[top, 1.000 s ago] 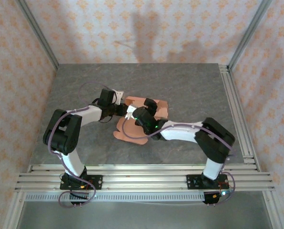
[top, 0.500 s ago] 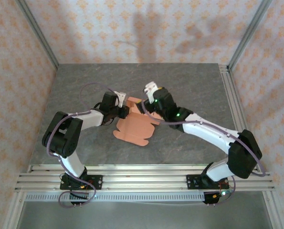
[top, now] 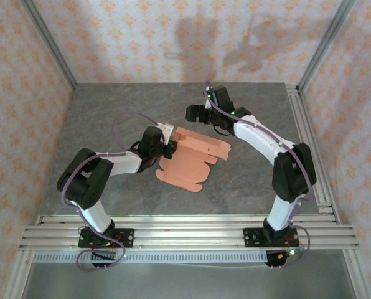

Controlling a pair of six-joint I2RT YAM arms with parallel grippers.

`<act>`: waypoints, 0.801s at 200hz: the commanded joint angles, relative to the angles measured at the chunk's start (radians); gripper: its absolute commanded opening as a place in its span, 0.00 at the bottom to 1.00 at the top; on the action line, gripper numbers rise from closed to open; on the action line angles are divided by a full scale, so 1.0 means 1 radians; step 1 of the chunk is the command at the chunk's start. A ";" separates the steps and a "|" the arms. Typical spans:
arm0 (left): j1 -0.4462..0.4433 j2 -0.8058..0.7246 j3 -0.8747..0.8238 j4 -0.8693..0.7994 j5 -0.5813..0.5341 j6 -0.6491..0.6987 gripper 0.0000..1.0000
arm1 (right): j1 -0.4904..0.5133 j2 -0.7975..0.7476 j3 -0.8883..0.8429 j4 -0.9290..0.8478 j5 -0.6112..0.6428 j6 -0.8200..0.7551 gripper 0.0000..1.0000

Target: Fold the paper box

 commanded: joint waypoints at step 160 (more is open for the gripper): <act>-0.028 0.088 -0.004 0.092 -0.042 -0.050 0.21 | 0.000 0.131 -0.138 0.106 -0.247 -0.059 0.70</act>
